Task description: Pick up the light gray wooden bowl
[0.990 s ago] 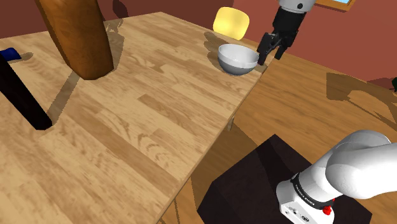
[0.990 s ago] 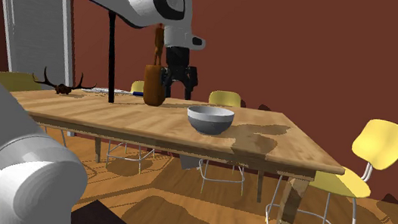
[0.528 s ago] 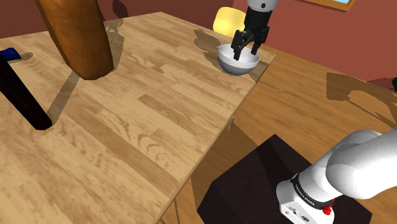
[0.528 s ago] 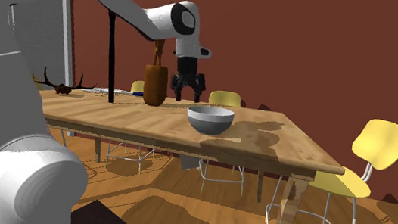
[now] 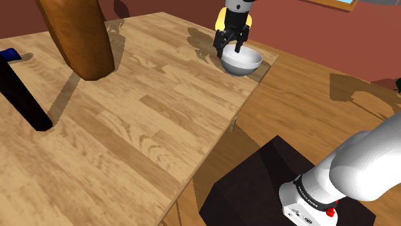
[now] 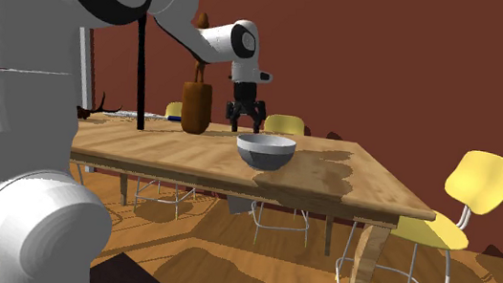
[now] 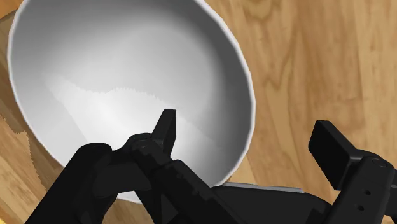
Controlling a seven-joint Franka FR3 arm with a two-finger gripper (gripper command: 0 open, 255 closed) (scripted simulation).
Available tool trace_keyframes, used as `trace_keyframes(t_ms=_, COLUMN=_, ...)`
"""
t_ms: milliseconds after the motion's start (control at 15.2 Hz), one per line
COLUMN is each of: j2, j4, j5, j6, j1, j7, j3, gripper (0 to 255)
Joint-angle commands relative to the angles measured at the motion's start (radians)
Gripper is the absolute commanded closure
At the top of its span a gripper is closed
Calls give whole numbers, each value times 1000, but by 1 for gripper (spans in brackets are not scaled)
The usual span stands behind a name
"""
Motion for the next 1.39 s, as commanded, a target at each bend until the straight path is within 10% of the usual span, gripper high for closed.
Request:
trace_keyframes(t_ms=0, j2=3, j4=-20, j5=-1, j6=23, j1=0, j7=3, j3=0, gripper=0)
trace_keyframes(t_ms=396, j2=4, j4=-80, j5=-3, j6=84, j1=0, j7=9, j3=0, gripper=0)
trace_keyframes(t_ms=462, j2=2, j4=-82, j5=-3, j6=84, j1=0, j7=11, j3=0, gripper=255)
trace_keyframes(t_ms=1320, j2=3, j4=-28, j5=-1, j6=31, j1=0, j7=4, j3=0, gripper=255)
